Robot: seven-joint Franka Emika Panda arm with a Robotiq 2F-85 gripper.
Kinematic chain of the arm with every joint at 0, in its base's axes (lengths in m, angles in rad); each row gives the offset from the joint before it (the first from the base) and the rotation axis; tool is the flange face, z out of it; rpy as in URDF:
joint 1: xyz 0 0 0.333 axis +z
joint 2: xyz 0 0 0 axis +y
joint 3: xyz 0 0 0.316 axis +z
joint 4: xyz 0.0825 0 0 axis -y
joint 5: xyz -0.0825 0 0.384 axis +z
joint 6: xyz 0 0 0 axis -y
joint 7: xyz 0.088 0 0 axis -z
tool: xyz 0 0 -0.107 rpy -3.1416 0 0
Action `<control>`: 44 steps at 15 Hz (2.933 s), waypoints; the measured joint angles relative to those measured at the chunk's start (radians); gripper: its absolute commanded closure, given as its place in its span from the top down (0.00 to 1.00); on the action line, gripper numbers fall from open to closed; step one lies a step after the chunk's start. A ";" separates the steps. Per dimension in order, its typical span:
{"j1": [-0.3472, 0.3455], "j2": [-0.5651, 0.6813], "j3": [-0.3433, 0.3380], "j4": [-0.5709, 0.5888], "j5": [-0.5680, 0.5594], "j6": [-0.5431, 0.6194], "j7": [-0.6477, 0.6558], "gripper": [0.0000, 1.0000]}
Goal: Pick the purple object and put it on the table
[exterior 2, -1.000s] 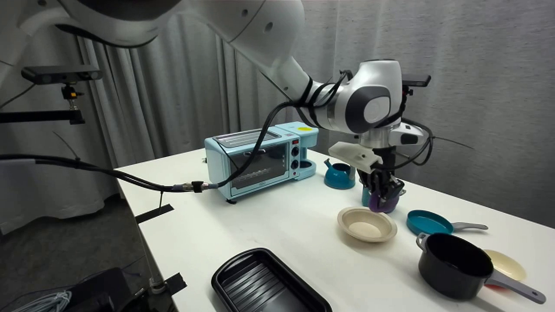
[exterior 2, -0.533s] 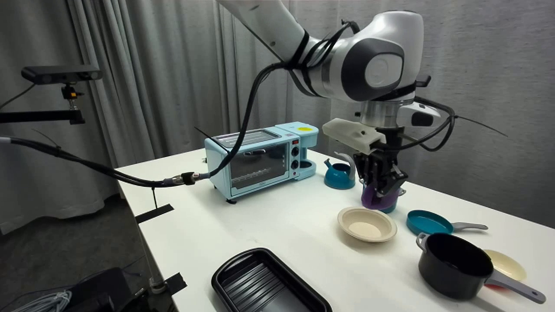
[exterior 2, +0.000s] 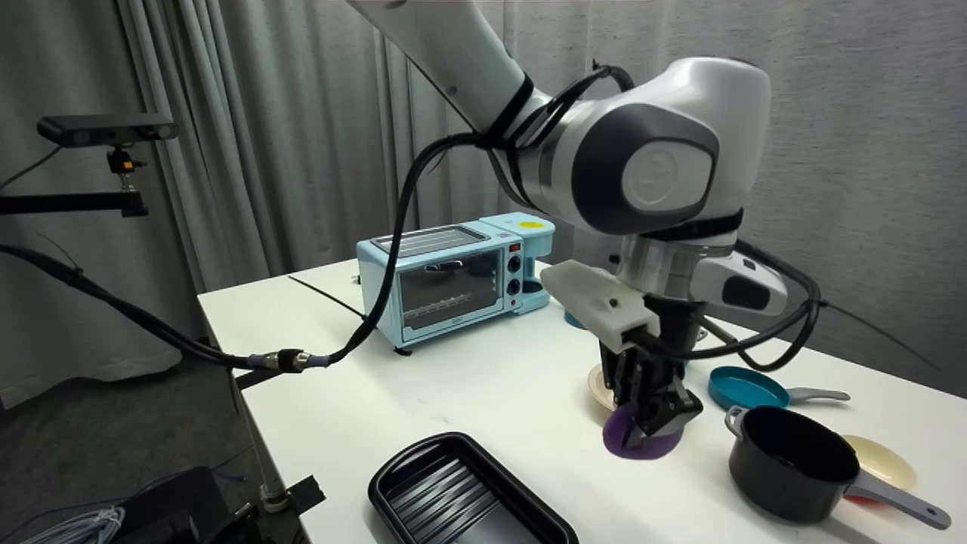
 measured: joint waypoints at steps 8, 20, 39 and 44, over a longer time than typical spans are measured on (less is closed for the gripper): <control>-0.003 0.125 -0.026 -0.040 -0.033 0.167 0.066 0.04; 0.005 0.165 -0.061 -0.023 -0.036 0.190 0.149 0.95; -0.004 -0.065 -0.072 -0.042 -0.036 0.178 0.149 1.00; -0.004 -0.066 -0.072 -0.042 -0.036 0.178 0.149 1.00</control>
